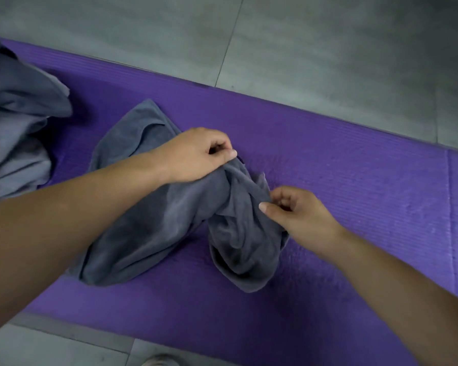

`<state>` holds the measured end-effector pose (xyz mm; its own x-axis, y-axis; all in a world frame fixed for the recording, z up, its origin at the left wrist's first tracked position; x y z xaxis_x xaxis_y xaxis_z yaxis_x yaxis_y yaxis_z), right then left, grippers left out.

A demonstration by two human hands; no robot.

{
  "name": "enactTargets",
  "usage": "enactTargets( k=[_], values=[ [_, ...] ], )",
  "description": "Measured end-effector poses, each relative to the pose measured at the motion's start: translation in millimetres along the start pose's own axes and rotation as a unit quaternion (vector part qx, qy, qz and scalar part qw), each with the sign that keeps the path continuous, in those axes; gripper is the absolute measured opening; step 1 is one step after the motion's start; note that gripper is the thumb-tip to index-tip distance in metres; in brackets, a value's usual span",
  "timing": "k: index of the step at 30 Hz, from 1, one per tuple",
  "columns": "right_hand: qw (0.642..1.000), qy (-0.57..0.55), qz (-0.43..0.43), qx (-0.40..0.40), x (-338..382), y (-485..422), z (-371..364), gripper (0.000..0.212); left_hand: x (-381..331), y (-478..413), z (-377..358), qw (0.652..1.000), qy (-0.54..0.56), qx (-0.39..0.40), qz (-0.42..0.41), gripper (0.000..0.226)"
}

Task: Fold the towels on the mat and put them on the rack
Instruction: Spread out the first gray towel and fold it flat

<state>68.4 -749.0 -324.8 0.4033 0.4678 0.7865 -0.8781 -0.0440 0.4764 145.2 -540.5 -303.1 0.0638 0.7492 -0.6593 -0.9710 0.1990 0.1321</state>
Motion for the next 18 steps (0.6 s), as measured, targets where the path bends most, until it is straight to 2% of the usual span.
enactTargets(
  k=[2, 4, 7, 9, 11, 14, 18],
  values=[
    [0.999, -0.053, 0.009, -0.006, 0.4, 0.3, 3.7, 0.013, -7.4, 1.9, -2.3, 0.999, -0.042, -0.009, -0.032, 0.019],
    [0.992, -0.123, 0.025, -0.023, 3.2, -2.7, 10.7, 0.013, -30.8, 5.5, -9.1, 0.994, -0.023, -0.011, -0.102, 0.030],
    [0.970, -0.241, 0.006, -0.007, 10.1, -7.3, 21.6, 0.009, -53.7, 8.7, -26.3, 0.992, 0.061, 0.057, -0.092, 0.025],
    [0.960, -0.277, -0.024, 0.036, 11.9, -8.4, 29.1, 0.018, -52.7, 3.7, -28.2, 0.994, 0.052, 0.045, -0.084, 0.013],
    [0.968, -0.217, -0.062, 0.109, 6.5, -6.6, 33.0, 0.036, -42.7, -6.0, -17.3, 0.996, 0.063, -0.011, -0.062, 0.005],
    [0.973, -0.080, -0.101, 0.193, -10.3, -2.0, 49.2, 0.065, -28.4, -19.8, 8.1, 0.992, 0.074, -0.102, -0.025, 0.019],
    [0.976, 0.025, -0.072, 0.202, -7.9, -10.4, 104.4, 0.043, -13.8, -31.4, 18.7, 0.987, 0.058, -0.147, 0.020, 0.017]
  ],
)
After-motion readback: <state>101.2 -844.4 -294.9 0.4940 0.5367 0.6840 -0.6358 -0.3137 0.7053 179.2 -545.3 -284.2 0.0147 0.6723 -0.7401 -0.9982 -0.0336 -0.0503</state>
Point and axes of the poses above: each hand's wrist, its own y-axis away from the middle knuckle, its own z-axis out of the back of the hand, x = y × z, the point moved 6 cm from there along -y, towards the middle knuckle, and after that the axes turned 13 degrees about -x, right-handed, at the moved point
